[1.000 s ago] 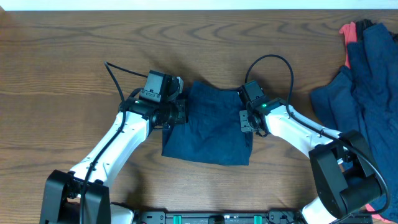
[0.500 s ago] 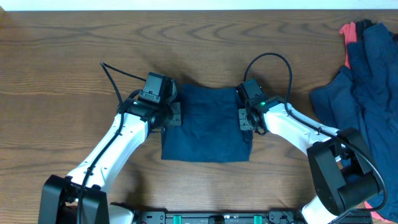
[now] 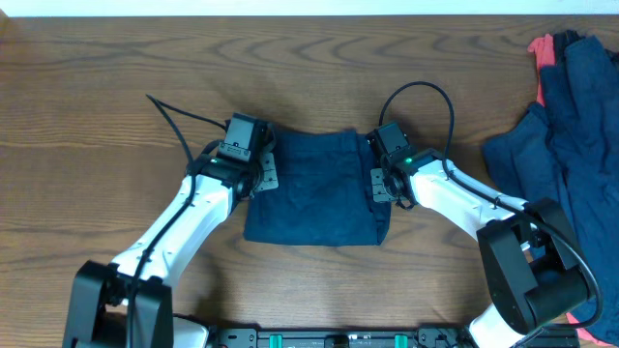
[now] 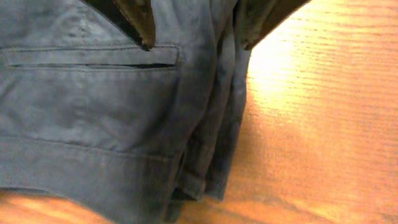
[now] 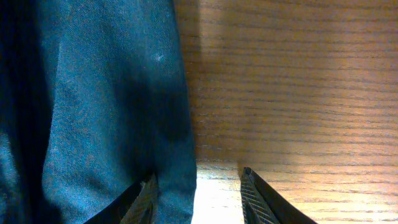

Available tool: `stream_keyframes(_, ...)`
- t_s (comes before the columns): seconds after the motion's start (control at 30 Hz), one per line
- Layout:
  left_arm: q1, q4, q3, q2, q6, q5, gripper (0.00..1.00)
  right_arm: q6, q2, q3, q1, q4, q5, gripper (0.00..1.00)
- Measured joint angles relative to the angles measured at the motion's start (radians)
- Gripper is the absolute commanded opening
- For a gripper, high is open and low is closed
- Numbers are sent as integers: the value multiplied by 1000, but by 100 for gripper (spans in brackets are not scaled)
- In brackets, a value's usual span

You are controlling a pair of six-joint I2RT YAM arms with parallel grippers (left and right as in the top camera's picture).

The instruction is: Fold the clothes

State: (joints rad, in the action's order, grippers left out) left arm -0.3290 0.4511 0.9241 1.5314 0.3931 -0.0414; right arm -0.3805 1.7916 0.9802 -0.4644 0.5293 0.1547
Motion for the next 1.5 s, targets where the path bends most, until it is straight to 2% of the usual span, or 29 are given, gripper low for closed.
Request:
stream_keyframes(0.23,0,-37,-8,54,3,4,49,0,1,1,0,2,0,43)
stream_keyframes(0.27,0,-37,-8,58,3,4,54,0,1,1,0,2,0,43)
stream_keyframes(0.33,0,-44,-8,65,-5,4,76,0,1,1,0,2,1,44)
stream_keyframes(0.43,0,-63,-8,79,-3,4,99,0,1,1,0,3,3,45)
stream_keyframes(0.63,0,-67,-8,108,-6,-2,98,2,1,2,0,2,-3,46)
stream_keyframes(0.97,0,-105,-8,118,-32,-110,98,4,4,13,0,12,-42,48)
stream_keyframes(1.13,0,-105,-8,118,-32,-120,99,27,-7,52,0,74,-93,50)
stream_keyframes(1.5,0,-106,-8,118,-34,-132,100,56,-66,118,0,56,-297,51)
